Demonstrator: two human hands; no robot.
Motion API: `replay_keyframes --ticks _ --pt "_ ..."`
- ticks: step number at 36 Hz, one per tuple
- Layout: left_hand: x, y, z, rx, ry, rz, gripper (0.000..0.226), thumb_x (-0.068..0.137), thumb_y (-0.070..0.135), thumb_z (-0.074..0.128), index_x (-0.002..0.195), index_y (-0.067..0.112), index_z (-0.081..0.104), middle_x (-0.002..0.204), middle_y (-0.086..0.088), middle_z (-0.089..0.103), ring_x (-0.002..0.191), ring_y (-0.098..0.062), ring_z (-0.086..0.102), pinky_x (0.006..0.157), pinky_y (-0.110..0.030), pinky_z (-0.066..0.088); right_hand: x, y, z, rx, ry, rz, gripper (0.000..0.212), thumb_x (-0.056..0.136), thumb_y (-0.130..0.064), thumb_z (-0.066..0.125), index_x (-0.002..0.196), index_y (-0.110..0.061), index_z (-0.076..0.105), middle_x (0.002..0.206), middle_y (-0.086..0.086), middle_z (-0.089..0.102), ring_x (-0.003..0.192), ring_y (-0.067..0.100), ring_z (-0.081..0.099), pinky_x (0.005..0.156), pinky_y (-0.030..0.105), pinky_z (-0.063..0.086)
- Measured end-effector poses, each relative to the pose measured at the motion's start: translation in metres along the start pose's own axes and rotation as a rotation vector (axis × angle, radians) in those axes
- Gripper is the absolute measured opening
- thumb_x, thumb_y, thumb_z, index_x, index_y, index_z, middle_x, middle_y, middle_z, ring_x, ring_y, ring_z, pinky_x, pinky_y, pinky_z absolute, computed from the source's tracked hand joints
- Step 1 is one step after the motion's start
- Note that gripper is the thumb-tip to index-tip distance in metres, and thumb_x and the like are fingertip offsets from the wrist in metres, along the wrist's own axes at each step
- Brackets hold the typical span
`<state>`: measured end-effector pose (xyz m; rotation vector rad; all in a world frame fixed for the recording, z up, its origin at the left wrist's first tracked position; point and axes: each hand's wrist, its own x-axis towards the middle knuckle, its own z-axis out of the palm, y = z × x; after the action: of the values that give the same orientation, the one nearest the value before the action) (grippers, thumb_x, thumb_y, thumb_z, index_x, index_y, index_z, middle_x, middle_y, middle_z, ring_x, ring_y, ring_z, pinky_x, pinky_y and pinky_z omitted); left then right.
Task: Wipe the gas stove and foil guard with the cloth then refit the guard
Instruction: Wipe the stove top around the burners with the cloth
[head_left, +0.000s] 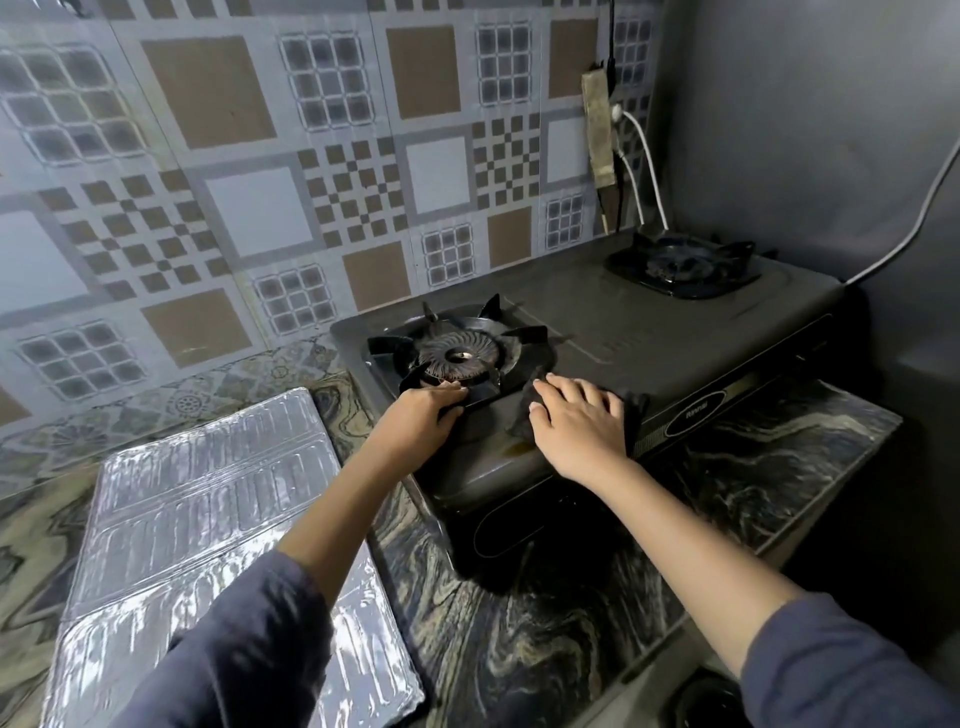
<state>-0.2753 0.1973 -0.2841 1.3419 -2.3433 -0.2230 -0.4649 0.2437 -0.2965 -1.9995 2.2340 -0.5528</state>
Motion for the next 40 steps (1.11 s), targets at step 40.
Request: replay_keyframes --ticks 40 --pt "-0.055 -0.034 -0.013 -0.343 0.119 -0.16 0.038 0.09 0.017 0.057 0.128 0.011 0.056 0.137 0.002 0.053 0.117 0.001 0.047 0.088 0.0 0.029 -0.053 -0.091 0.028 0.062 0.075 -0.013 0.047 0.096 -0.043 0.029 0.139 -0.026 0.039 0.15 -0.009 0.032 0.139 0.014 0.023 0.113 0.04 0.011"
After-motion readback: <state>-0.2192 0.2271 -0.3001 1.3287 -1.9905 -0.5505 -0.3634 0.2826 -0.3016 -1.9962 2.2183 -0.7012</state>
